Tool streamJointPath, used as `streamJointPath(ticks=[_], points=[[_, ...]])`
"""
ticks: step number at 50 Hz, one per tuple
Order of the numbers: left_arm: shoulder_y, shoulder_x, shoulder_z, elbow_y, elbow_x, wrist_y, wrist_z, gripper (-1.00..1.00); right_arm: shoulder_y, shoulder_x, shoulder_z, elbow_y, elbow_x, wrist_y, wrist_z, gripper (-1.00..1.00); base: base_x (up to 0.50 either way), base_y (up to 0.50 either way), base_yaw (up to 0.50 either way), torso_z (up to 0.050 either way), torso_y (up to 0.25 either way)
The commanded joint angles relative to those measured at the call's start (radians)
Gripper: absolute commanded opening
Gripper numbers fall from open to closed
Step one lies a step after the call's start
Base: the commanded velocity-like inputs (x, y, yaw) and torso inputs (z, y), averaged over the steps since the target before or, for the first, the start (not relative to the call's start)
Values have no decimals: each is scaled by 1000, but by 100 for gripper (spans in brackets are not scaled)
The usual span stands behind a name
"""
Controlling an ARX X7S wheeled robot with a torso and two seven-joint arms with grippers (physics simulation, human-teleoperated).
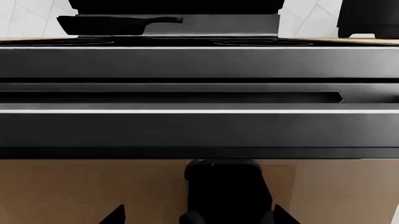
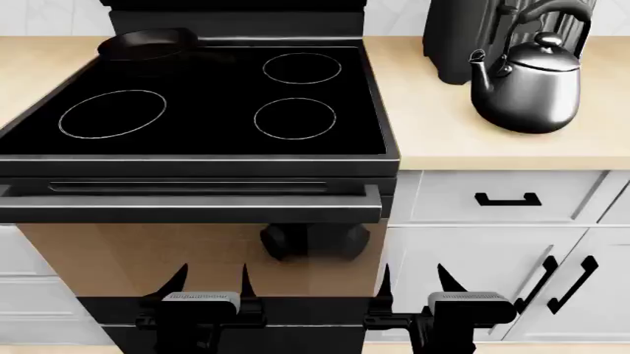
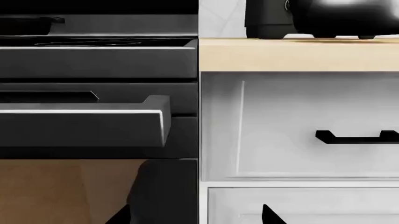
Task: Pick the kettle from the counter and place it on a stove burner. Then turn the burner on.
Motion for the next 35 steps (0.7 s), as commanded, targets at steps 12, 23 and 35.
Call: streamJointPath(ticks=[12,23,35], points=[[29,-73,8,293,-132,-204,-41,100,-41,62,-78,-259,26,136,39,100,0,0,0,29,0],[-264,-120,-16,640,-215,-567,-102,100,215,108,-67,-785,77,621,30,100,0,0,0,50,0],[-268,-155,2,704,-203,-563,-112,100,225,137,-81,-878,94,663,31,100,0,-46,0,50,0]])
